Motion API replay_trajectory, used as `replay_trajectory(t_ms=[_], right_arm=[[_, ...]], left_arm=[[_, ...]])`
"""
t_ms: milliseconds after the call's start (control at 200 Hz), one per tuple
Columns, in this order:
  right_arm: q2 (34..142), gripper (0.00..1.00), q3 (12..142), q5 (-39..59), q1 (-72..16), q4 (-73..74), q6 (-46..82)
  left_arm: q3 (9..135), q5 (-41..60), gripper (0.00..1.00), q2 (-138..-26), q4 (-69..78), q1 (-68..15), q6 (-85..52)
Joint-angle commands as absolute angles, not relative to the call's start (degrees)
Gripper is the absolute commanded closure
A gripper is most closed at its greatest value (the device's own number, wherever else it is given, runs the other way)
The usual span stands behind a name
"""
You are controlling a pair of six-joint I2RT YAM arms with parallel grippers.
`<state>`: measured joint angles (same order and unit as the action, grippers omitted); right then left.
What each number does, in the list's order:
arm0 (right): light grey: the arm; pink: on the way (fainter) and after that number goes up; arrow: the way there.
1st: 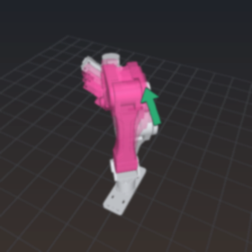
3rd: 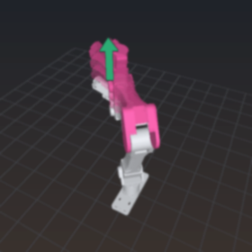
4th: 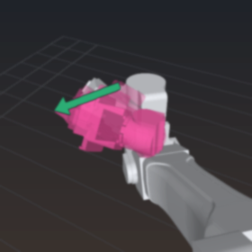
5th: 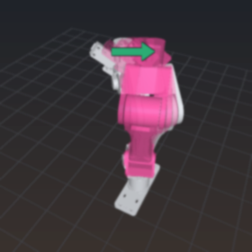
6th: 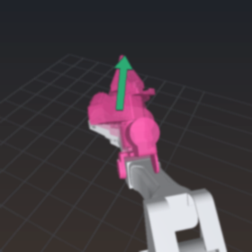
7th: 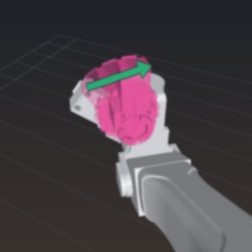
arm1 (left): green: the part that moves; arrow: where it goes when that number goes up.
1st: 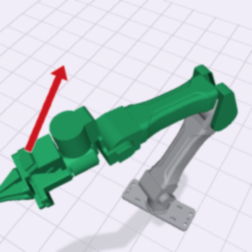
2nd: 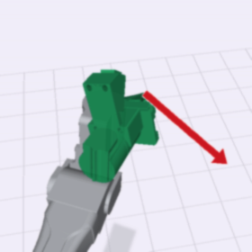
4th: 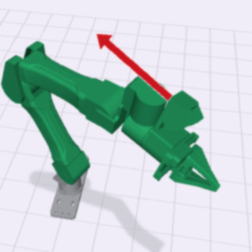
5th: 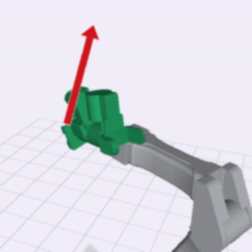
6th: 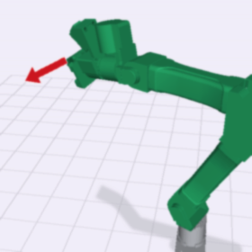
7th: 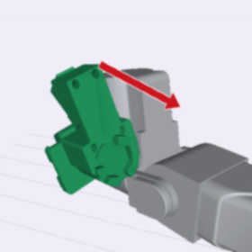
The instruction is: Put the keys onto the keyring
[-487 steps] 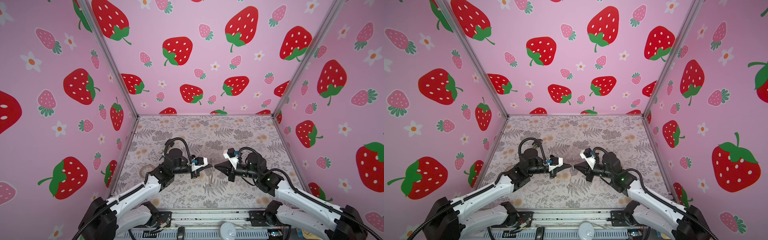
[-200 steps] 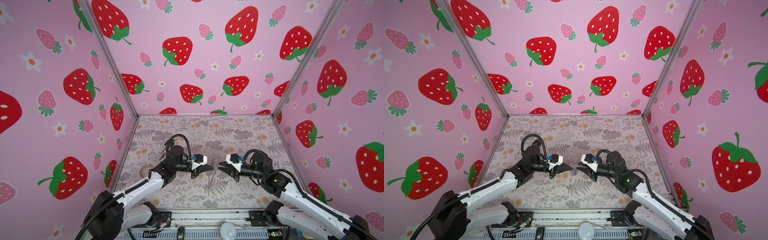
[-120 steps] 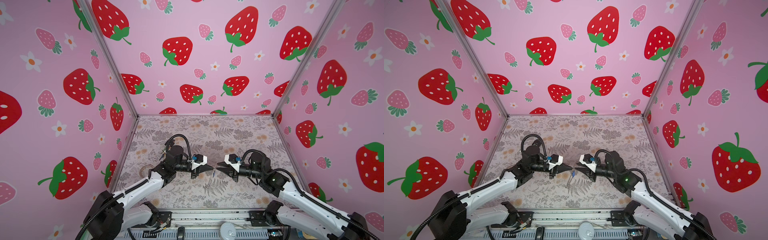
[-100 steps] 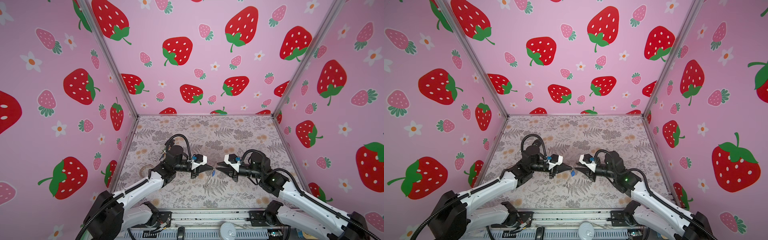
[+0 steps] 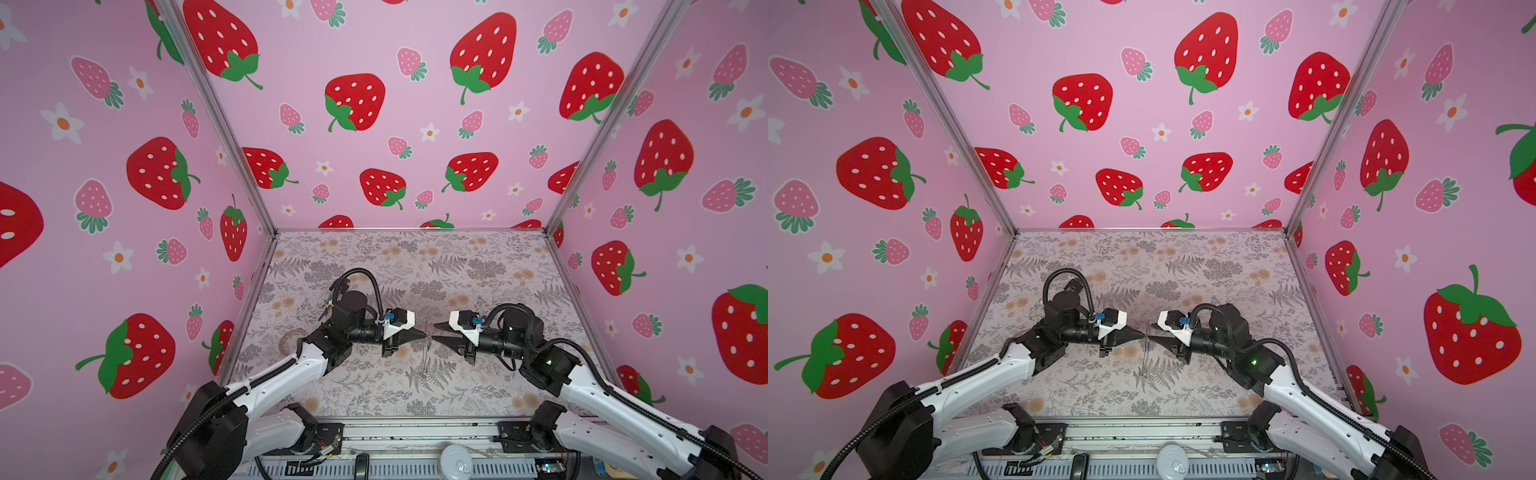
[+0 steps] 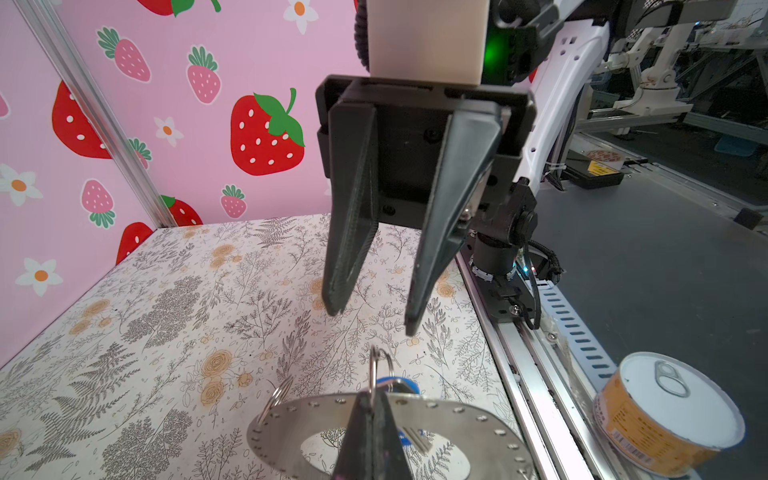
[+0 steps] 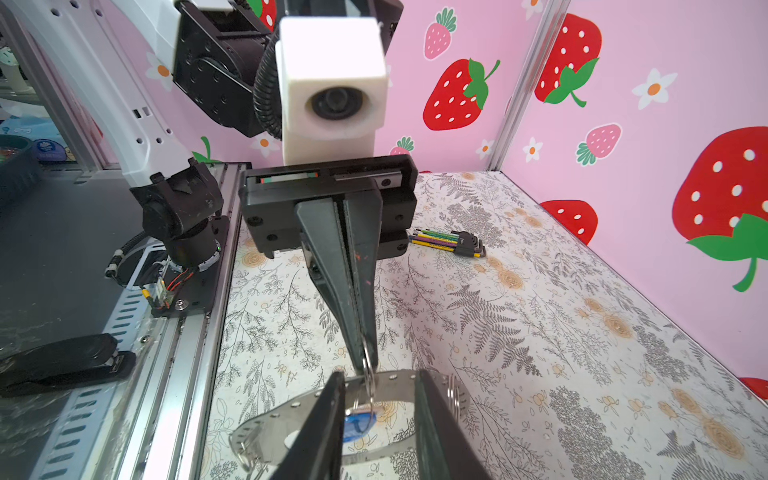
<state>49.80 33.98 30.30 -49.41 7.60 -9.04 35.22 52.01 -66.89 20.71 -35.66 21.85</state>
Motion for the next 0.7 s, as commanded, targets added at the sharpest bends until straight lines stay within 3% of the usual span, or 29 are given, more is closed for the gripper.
replay_trajectory(t_ms=[0, 500, 695], right_arm=[[51.09, 0.71, 36.36, 31.12, -50.33, 7.04, -10.81], [51.76, 0.72, 36.28, 27.1, -50.64, 5.56, -11.95], [51.77, 0.77, 36.33, 28.42, -50.77, 5.94, -11.84]], left_arm=[[37.78, 52.56, 1.0, -65.92, 21.31, -35.6, 23.04], [37.61, 52.94, 1.0, -64.78, 19.63, -36.12, 25.65], [37.61, 52.74, 1.0, -64.51, 19.25, -36.3, 26.54]])
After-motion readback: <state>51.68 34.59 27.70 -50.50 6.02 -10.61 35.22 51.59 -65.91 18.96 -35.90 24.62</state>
